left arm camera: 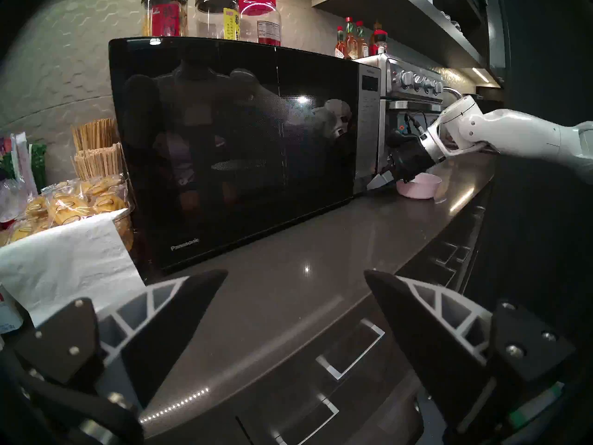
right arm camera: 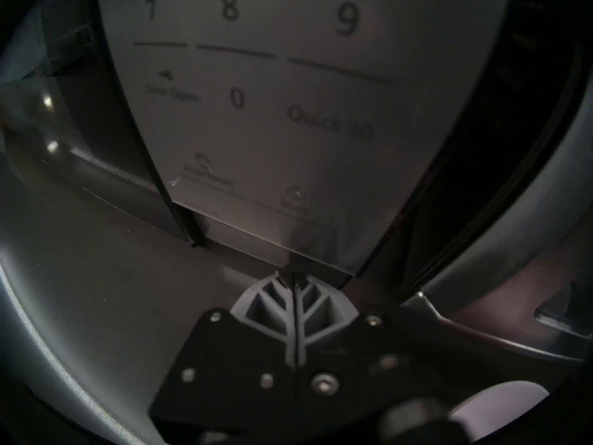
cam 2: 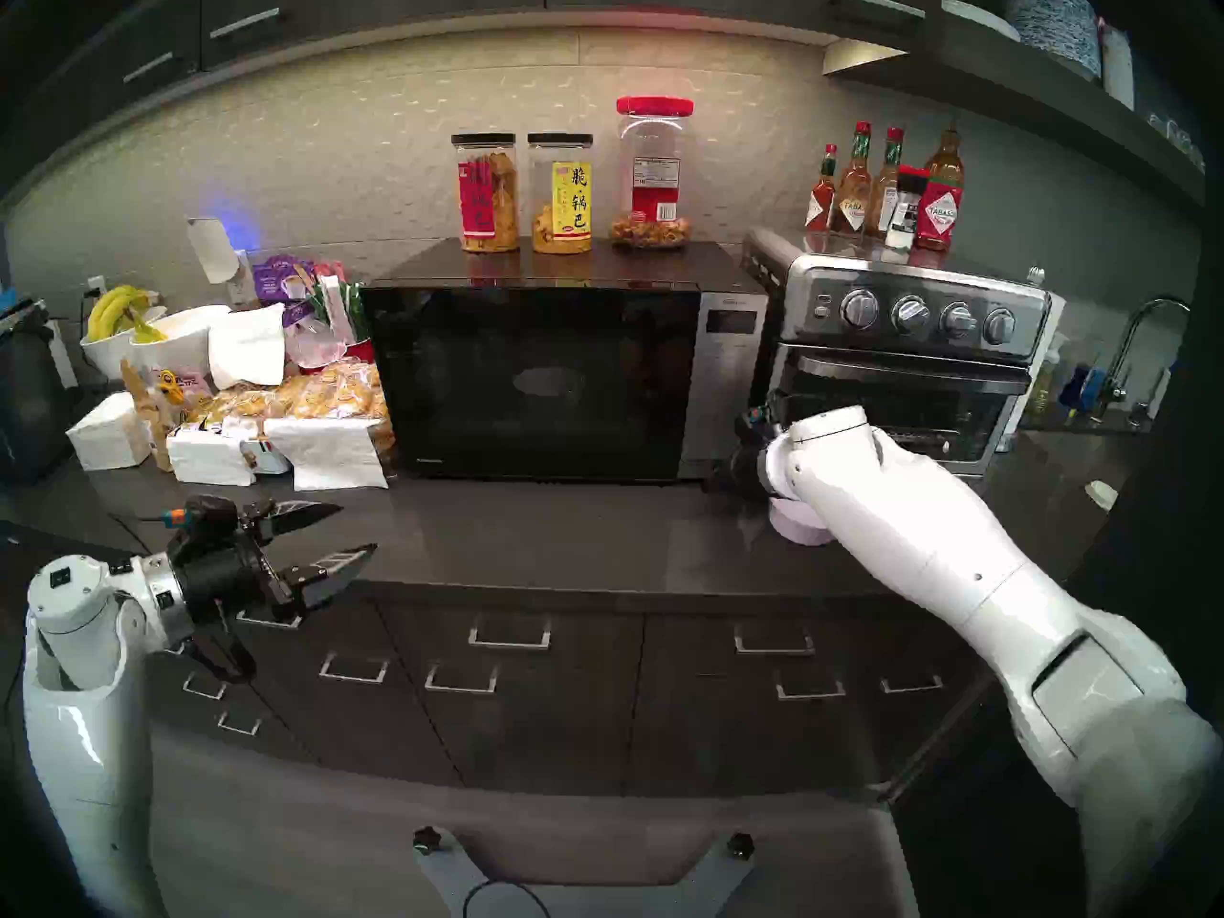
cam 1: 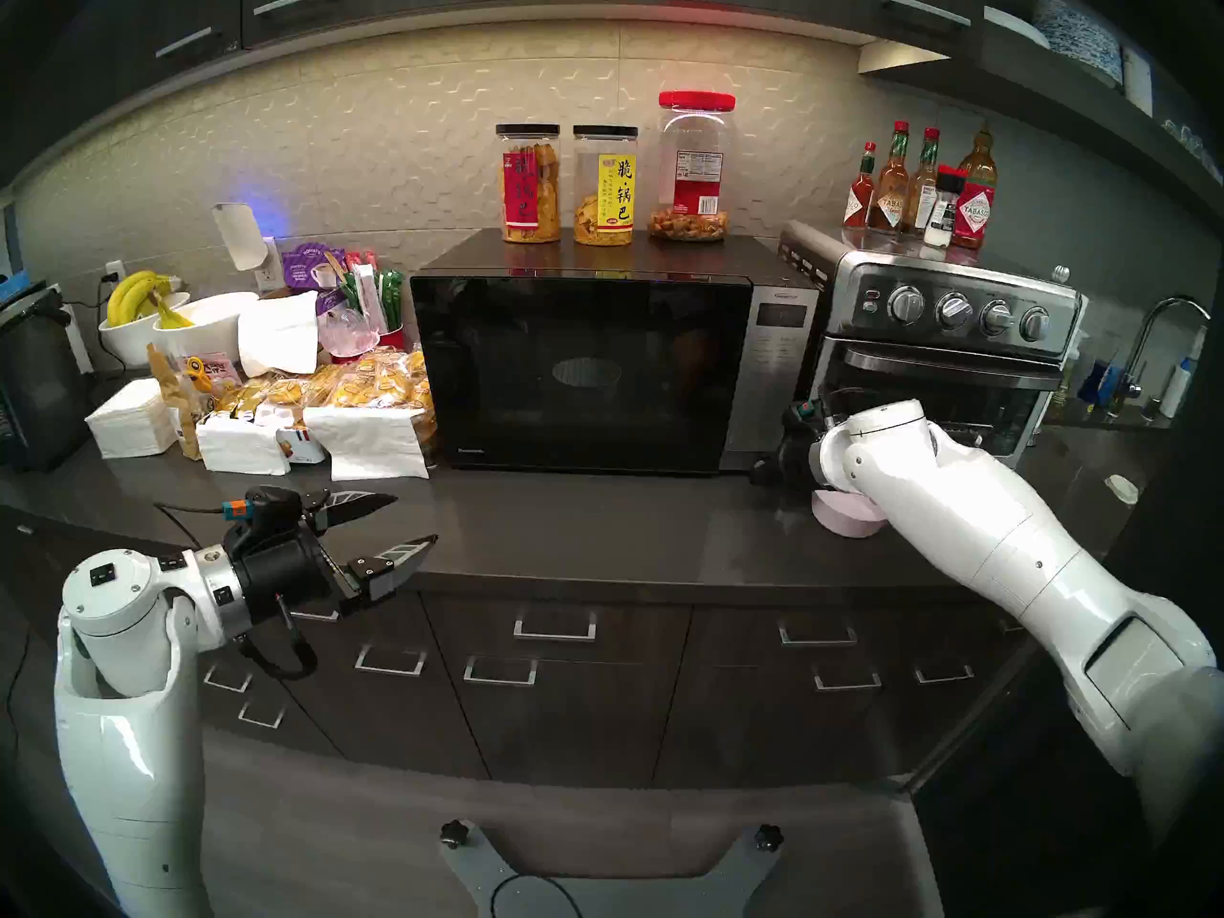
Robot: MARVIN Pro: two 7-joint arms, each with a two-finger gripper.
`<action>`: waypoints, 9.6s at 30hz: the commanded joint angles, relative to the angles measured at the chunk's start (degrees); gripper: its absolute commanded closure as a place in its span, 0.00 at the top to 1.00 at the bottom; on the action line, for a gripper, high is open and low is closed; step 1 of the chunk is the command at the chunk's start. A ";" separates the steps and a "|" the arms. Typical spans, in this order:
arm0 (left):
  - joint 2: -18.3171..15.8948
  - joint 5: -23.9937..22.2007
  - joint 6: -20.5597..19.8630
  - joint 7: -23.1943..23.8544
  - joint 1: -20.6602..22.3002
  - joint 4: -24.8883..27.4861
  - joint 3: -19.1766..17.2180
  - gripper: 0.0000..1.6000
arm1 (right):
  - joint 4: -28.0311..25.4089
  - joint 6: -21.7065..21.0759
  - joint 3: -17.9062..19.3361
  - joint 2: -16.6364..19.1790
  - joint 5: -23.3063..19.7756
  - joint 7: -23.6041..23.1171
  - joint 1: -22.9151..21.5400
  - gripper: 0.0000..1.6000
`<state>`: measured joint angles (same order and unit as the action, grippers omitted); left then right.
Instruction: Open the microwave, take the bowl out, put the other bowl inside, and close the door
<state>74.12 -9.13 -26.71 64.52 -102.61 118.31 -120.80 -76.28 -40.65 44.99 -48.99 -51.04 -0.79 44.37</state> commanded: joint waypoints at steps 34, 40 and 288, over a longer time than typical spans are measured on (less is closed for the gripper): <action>0.01 -0.17 -0.09 0.15 0.04 0.64 0.01 1.00 | -5.48 11.08 3.17 2.36 3.79 0.39 3.70 0.00; 0.01 -0.17 -0.08 0.15 0.04 0.64 0.01 1.00 | -8.44 9.80 3.93 5.14 3.16 -1.27 4.56 0.00; 4.10 -5.10 2.17 13.67 -6.43 4.31 -16.70 1.00 | -38.44 3.26 2.30 5.85 -10.00 -32.93 14.07 0.00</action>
<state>78.27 -14.21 -24.59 78.31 -109.22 121.81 -137.34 -111.47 -37.14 48.08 -40.35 -60.98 -36.50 58.02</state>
